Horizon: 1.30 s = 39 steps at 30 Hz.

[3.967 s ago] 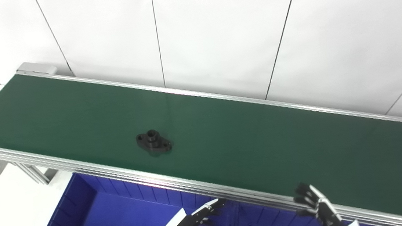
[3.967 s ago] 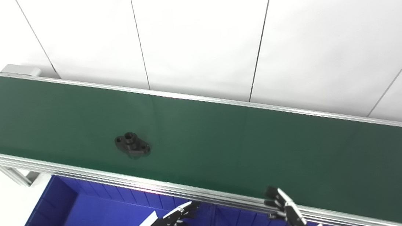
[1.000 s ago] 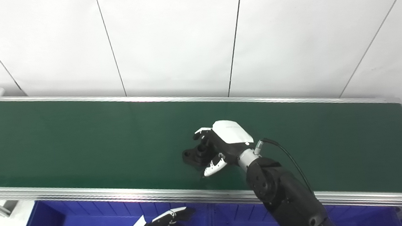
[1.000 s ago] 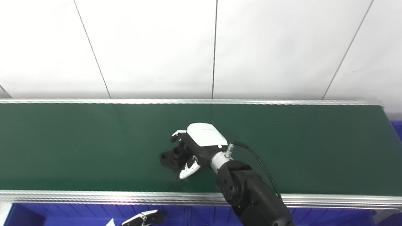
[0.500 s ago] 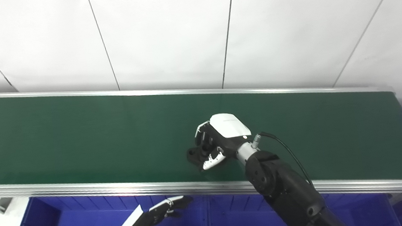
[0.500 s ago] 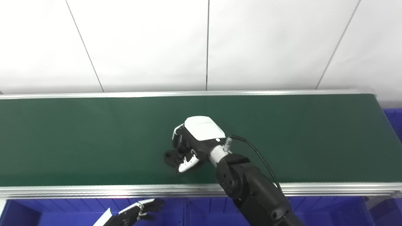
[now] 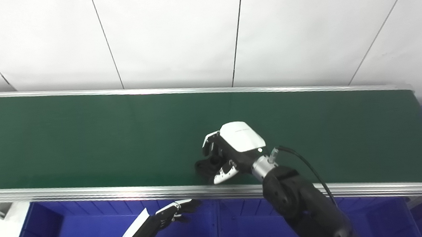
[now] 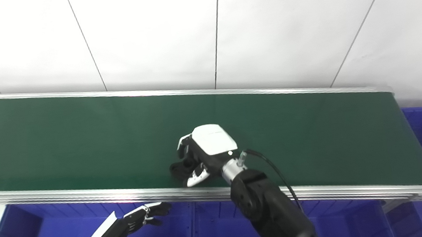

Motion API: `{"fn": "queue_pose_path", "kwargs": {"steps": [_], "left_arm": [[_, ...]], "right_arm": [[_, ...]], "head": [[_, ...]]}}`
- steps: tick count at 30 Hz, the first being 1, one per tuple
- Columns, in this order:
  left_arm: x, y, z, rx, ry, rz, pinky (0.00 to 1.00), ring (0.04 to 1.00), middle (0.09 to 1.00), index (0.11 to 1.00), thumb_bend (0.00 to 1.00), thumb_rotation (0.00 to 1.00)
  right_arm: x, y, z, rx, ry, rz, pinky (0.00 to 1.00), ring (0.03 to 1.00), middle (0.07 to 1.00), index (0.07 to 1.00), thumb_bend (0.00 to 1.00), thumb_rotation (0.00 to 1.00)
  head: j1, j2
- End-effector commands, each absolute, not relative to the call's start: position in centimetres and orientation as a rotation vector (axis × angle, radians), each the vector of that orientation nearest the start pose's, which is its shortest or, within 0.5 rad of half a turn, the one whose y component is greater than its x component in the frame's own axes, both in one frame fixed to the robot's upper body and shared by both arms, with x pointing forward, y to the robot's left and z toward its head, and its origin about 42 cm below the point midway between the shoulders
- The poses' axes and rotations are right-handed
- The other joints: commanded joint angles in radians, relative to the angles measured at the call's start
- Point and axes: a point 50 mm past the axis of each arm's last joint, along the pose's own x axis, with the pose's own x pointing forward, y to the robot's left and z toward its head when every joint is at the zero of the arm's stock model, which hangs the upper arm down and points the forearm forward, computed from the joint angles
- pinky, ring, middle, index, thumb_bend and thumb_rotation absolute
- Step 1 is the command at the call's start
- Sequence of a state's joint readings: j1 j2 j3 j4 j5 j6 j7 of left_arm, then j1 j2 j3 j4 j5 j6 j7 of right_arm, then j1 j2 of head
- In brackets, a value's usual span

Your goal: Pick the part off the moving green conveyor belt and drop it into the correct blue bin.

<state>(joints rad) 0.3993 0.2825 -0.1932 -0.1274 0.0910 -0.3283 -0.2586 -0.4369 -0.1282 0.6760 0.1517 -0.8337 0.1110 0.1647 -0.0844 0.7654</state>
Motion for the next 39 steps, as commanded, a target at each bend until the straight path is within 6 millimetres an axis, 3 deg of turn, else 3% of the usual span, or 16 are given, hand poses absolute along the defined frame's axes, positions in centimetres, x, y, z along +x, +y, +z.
{"fn": "queue_pose_path", "kwargs": {"steps": [1,7,13,19,27,31,37,39], "left_arm": [[13.6,24.4,7.4,0.292,-0.042,-0.482,0.74,0.831,0.865,0.822,0.69,0.36],[13.6,24.5,7.4,0.274,-0.036,-0.486,0.74,0.837,0.869,0.82,0.68,0.34],[13.5,24.5,7.6,0.265,-0.024,-0.485,0.75,0.844,0.872,0.822,0.69,0.34],[13.6,24.5,7.9,0.259,-0.03,-0.483,0.75,0.841,0.871,0.819,0.68,0.32],[13.7,24.8,8.2,0.275,-0.035,-0.482,0.74,0.84,0.873,0.818,0.68,0.34],[13.7,24.9,8.3,0.269,-0.039,-0.478,0.73,0.835,0.871,0.813,0.68,0.33],[13.9,25.0,8.6,0.262,-0.04,-0.481,0.74,0.842,0.876,0.816,0.67,0.33],[13.9,25.0,8.6,0.264,-0.043,-0.481,0.73,0.843,0.877,0.818,0.68,0.34]], "right_arm": [[35.4,-5.8,18.8,-1.175,-0.423,0.605,0.29,0.359,0.474,0.554,0.51,0.0],[33.2,-8.6,21.5,-1.158,-0.438,0.566,0.36,0.404,0.511,0.519,0.51,0.0],[30.8,-11.1,21.3,-1.126,-0.384,0.556,0.36,0.413,0.534,0.502,0.51,0.0],[26.5,-13.7,18.4,-1.115,-0.302,0.575,0.32,0.375,0.474,0.553,0.51,0.0],[21.3,-15.6,12.4,-1.09,-0.143,0.623,0.26,0.354,0.467,0.545,0.51,0.0],[20.3,-16.2,10.1,-1.114,-0.042,0.659,0.28,0.356,0.472,0.548,0.51,0.0],[20.6,-16.6,7.9,-1.145,0.146,0.693,0.38,0.424,0.487,0.54,0.51,0.0],[20.6,-16.4,7.9,-1.148,0.172,0.696,0.54,0.678,0.759,0.756,0.63,0.06]], "head": [[-0.001,0.0],[0.0,0.004],[0.004,0.01],[0.002,0.032],[0.008,0.057],[0.006,0.075],[0.002,0.091],[0.001,0.095]]}}
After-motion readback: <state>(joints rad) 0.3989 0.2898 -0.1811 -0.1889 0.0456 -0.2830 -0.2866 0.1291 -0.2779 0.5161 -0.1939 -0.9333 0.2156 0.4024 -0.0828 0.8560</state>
